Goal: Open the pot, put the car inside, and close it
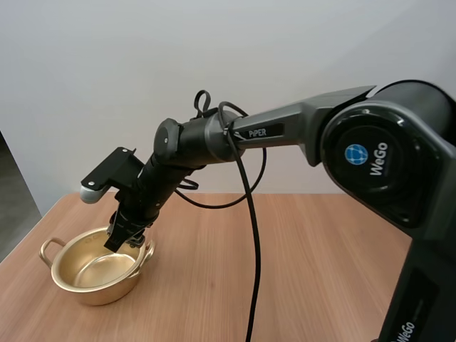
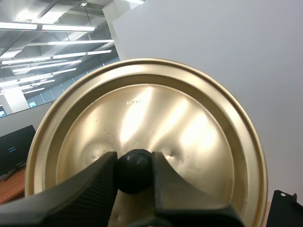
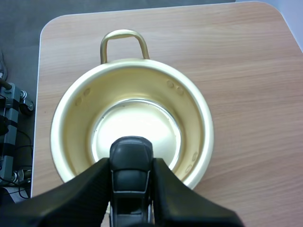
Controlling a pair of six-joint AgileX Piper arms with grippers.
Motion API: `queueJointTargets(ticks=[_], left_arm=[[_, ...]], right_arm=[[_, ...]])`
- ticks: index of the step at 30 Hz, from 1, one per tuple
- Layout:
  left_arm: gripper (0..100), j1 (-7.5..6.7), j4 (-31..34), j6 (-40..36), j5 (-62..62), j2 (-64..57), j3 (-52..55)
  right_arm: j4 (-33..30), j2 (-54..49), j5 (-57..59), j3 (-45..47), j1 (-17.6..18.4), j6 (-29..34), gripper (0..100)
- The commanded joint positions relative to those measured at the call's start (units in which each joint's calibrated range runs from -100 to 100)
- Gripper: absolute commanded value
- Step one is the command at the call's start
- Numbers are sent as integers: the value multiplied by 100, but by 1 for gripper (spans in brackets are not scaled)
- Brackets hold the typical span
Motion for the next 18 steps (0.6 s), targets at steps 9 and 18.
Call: queueJointTargets(ticks=[9, 18], left_arm=[[0, 3, -54, 0, 0, 3, 7], [0, 3, -98, 0, 0, 3, 7]], right_arm=[[-104, 800, 327, -906, 269, 82, 0], [-176, 1389, 12, -904, 365, 82, 0]])
